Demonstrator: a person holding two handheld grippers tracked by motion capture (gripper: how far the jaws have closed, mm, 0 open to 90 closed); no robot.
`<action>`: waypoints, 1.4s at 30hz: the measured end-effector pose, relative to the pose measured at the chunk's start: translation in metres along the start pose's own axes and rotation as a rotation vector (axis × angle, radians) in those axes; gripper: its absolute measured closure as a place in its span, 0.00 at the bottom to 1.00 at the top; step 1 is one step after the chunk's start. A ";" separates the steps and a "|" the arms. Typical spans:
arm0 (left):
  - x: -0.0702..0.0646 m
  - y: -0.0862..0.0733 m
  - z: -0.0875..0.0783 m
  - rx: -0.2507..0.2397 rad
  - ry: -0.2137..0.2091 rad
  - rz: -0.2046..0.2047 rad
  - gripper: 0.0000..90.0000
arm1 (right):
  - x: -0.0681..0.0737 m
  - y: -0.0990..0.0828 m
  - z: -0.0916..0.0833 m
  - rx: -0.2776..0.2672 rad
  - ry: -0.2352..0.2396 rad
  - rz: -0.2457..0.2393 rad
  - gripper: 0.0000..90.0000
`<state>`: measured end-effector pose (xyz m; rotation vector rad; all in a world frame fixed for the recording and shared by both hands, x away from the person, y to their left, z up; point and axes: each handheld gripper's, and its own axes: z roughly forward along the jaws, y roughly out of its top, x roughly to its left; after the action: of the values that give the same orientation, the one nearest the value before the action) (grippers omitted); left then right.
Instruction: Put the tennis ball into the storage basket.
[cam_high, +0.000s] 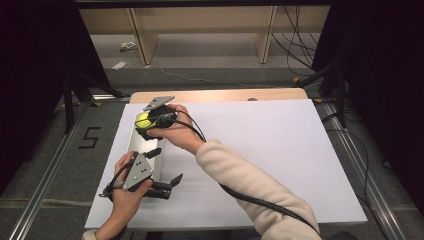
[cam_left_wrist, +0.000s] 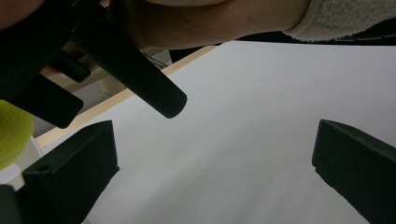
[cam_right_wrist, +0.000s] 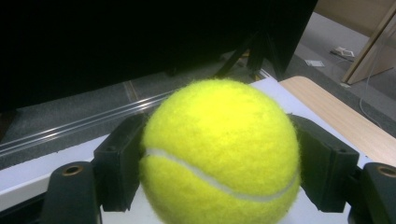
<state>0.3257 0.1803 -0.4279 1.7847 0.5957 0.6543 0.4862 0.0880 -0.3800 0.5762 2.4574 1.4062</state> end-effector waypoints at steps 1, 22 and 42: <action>0.000 0.000 0.000 -0.001 -0.001 -0.001 0.00 | 0.000 0.000 0.000 0.000 0.000 -0.001 0.29; -0.001 0.000 0.000 0.000 -0.004 0.000 0.00 | 0.003 0.004 0.008 0.006 0.010 -0.013 0.29; -0.001 0.000 0.001 0.000 -0.007 0.006 0.00 | 0.005 0.003 0.014 0.015 0.019 -0.017 0.29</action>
<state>0.3255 0.1793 -0.4281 1.7885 0.5858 0.6517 0.4886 0.1023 -0.3850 0.5465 2.4841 1.3939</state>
